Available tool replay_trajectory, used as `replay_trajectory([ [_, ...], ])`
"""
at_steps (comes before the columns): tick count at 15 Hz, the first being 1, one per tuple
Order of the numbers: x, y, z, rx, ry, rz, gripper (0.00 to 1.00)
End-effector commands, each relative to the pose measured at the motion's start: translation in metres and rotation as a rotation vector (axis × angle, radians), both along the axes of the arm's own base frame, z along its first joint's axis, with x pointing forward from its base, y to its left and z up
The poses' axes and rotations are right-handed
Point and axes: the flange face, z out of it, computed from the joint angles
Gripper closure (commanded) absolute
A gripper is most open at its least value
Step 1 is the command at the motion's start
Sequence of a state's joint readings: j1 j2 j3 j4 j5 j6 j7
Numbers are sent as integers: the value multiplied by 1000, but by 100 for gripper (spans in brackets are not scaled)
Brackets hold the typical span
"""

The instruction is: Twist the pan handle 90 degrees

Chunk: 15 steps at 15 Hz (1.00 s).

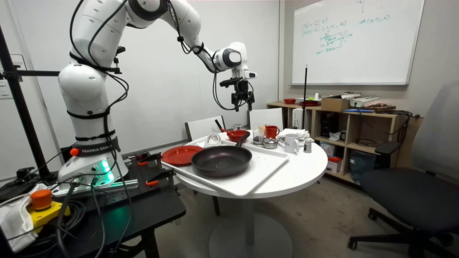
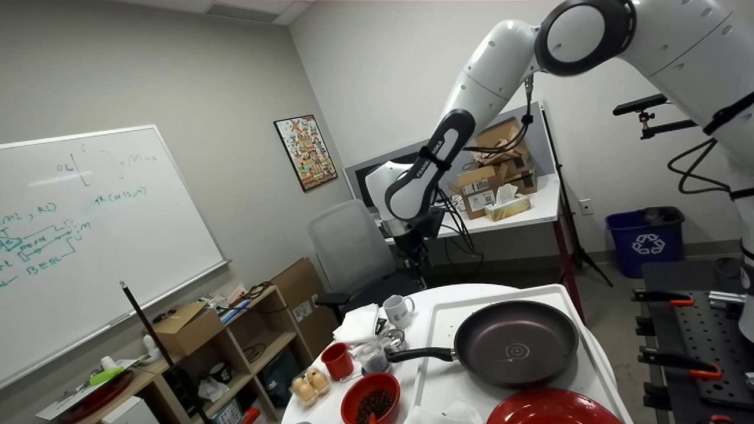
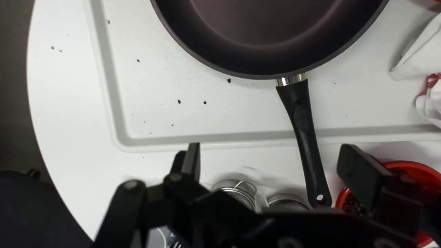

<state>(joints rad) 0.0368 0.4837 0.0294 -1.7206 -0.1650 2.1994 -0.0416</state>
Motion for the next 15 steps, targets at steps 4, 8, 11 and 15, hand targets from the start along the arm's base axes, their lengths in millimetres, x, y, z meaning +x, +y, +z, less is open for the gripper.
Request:
replay_trajectory([
  [4,52,37,-58,39,88,71,0],
  [8,67,65,-75,29,129,129,0],
  [11,75,83,-89,16,168,163,0],
  [15,81,97,-115,-6,222,176,0],
])
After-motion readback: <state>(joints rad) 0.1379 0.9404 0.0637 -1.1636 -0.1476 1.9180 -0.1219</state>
